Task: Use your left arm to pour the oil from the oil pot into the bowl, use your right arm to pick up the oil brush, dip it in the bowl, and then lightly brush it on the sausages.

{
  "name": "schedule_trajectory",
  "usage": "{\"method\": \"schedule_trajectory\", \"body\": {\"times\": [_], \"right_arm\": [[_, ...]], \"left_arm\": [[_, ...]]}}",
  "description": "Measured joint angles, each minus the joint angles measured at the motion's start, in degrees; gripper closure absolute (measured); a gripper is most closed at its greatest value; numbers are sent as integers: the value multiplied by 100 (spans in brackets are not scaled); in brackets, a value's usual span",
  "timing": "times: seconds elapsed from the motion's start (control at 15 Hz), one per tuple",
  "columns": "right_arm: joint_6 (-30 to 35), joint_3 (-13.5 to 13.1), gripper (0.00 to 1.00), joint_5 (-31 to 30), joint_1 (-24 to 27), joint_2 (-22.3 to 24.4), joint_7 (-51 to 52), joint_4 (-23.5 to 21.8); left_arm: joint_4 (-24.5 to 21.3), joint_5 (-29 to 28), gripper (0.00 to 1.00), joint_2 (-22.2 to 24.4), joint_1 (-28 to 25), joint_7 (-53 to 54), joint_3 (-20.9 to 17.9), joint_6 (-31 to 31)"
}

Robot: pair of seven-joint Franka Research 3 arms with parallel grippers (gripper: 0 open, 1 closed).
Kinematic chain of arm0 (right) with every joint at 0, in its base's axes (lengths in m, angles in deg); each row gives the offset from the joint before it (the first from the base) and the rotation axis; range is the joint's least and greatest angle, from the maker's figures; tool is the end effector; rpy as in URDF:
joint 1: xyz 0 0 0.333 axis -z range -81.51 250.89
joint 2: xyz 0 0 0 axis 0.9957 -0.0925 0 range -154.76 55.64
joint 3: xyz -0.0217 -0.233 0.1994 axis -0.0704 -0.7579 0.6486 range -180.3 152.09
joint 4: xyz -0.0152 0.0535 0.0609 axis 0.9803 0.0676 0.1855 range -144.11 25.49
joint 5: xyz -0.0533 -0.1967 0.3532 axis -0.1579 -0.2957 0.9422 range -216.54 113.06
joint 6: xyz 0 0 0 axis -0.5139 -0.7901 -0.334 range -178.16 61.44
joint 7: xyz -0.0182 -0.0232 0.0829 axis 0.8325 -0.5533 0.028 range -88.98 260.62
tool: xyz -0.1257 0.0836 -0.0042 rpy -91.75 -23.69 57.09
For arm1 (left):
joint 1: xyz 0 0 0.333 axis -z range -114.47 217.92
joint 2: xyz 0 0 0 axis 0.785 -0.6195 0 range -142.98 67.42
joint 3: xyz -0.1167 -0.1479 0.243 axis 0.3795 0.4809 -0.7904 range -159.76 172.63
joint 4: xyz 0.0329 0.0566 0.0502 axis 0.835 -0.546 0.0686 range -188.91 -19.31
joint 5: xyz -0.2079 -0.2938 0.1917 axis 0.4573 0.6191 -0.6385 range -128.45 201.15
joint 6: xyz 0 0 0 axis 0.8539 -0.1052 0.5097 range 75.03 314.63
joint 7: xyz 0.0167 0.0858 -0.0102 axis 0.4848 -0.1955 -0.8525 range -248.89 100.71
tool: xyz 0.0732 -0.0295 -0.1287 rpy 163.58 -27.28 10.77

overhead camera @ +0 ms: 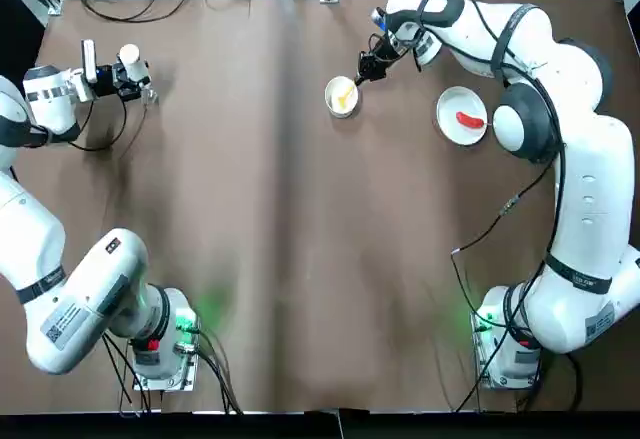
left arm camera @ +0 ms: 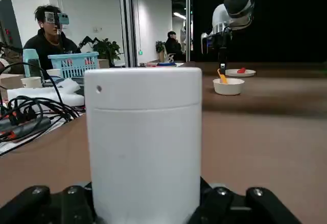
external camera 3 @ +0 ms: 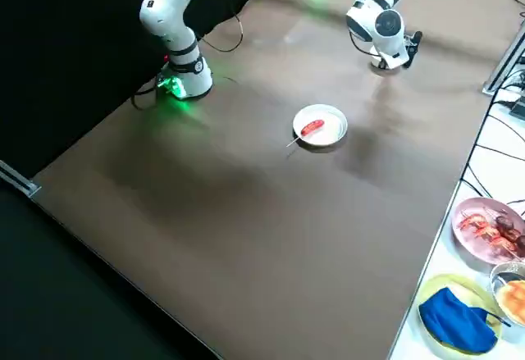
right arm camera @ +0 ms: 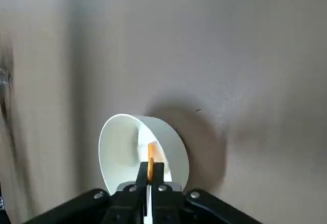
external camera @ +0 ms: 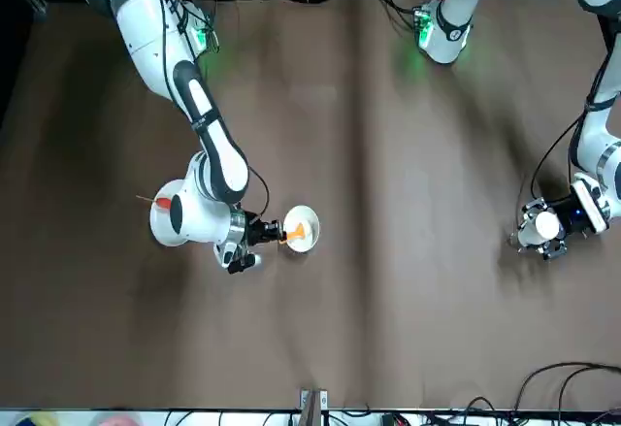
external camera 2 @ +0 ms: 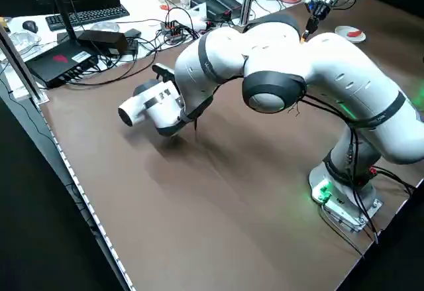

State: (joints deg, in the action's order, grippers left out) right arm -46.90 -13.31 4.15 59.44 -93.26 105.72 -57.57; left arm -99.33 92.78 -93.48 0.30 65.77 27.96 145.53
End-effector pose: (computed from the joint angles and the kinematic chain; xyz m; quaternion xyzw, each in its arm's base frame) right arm 0.6312 0.3524 0.1487 -0.9378 -0.0453 0.0186 0.3436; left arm 0.6039 0.2380 0.1123 0.6016 -0.4646 0.5330 0.3717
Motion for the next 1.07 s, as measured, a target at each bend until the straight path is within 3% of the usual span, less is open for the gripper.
{"method": "schedule_trajectory", "body": {"times": [0.53,0.67,0.8,0.93,1.07], "right_arm": [[241,37,96,5,7,184,-334,38],[740,-99,96,-2,78,365,-416,51],[1601,-459,96,-127,196,606,-447,66],[2561,-979,96,-475,300,848,-450,69],[3336,-1495,96,-950,361,996,-493,68]], "left_arm": [[-23,22,47,0,0,3,1,-20],[-28,22,34,0,-3,4,-37,-20],[-31,21,16,0,-25,5,-129,-36],[-35,7,0,0,-54,6,-166,-59],[-38,-3,0,0,-62,6,-167,-66]]}}
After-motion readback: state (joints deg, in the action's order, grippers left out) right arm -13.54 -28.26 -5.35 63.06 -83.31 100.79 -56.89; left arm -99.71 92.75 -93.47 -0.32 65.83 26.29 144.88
